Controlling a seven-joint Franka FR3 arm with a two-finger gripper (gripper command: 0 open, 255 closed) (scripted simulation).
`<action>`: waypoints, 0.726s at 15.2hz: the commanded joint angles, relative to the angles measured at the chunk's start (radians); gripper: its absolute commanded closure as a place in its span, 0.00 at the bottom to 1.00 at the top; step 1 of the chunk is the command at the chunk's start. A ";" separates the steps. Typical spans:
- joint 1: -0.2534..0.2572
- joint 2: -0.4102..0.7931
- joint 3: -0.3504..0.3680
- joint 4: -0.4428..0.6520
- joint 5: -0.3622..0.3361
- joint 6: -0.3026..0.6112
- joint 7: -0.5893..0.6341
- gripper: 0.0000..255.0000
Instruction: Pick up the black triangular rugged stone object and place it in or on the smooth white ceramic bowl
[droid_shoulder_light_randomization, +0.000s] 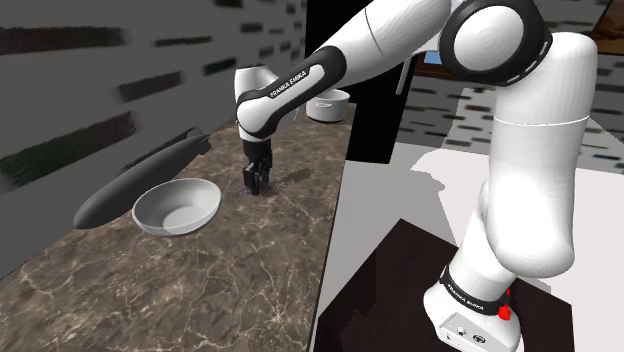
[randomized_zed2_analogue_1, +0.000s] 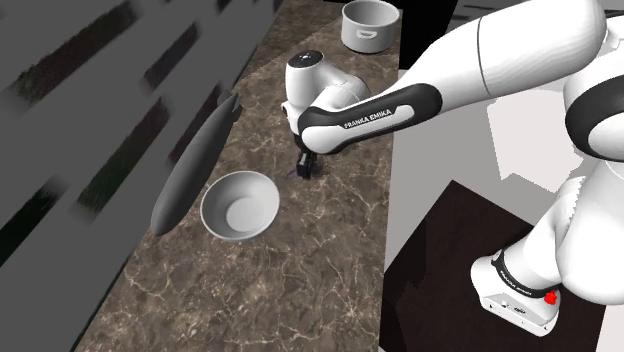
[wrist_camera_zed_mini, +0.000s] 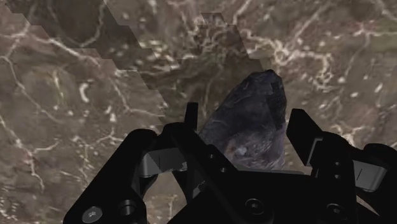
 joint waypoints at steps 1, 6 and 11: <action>0.000 -0.015 0.000 0.008 -0.001 -0.023 0.001 1.00; 0.000 -0.046 -0.001 0.036 -0.003 -0.082 0.003 1.00; 0.001 -0.073 -0.001 0.069 -0.005 -0.142 0.005 1.00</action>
